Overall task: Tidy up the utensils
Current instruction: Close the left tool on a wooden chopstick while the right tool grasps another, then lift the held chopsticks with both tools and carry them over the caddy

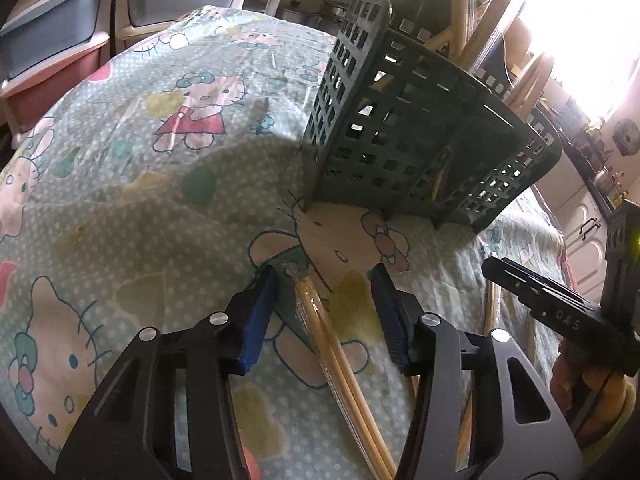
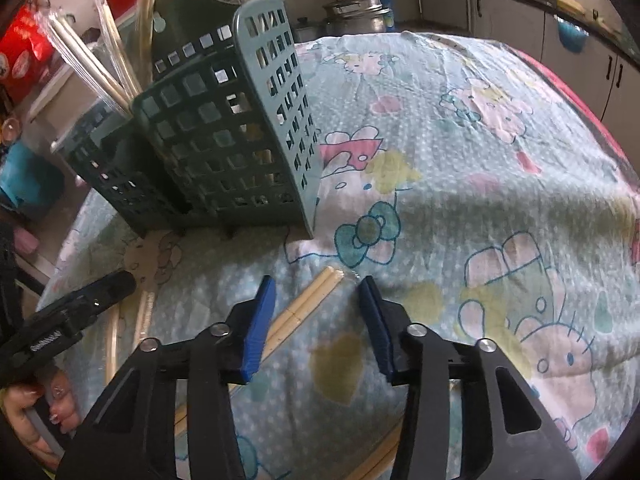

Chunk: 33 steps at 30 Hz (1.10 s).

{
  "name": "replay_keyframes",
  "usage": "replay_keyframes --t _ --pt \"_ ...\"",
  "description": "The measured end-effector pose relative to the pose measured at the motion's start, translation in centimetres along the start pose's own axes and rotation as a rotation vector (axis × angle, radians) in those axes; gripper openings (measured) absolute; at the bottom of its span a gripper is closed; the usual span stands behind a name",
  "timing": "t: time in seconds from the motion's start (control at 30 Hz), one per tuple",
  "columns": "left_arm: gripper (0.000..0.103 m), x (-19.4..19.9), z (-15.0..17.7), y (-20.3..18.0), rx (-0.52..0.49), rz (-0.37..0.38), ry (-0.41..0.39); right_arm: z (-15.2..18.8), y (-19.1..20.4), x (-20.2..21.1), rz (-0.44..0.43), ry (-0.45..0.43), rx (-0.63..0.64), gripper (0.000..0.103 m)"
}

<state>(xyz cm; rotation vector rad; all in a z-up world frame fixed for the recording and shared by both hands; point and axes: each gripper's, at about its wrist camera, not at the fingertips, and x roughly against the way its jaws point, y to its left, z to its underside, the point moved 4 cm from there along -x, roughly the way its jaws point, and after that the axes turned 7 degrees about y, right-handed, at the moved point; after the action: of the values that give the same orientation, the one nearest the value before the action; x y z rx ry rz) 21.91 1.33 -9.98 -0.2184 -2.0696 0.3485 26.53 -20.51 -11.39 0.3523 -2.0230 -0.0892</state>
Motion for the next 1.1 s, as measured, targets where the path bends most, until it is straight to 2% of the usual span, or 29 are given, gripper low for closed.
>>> replay_keyframes --t 0.1,0.17,0.3,0.43,0.63,1.1 --pt "0.041 -0.1 -0.2 0.0 -0.002 -0.007 -0.004 0.0 0.3 -0.3 0.036 -0.014 0.026 0.036" --pt "0.033 -0.2 -0.2 0.1 0.0 -0.018 -0.009 0.2 0.3 -0.3 0.052 -0.027 0.035 0.033" --pt "0.02 -0.2 -0.5 0.8 0.025 -0.03 -0.017 0.6 0.3 0.1 0.048 -0.041 0.035 0.014" --pt "0.011 -0.2 -0.6 1.3 0.04 -0.03 -0.019 0.9 0.2 0.9 0.015 -0.061 0.011 0.007" --pt "0.008 -0.2 -0.6 1.3 0.044 -0.03 -0.02 0.9 0.4 3.1 -0.026 -0.107 0.002 0.006" --pt "0.003 2.3 -0.6 0.4 0.026 0.031 -0.057 1.3 3.2 8.3 -0.048 -0.221 0.095 0.006"
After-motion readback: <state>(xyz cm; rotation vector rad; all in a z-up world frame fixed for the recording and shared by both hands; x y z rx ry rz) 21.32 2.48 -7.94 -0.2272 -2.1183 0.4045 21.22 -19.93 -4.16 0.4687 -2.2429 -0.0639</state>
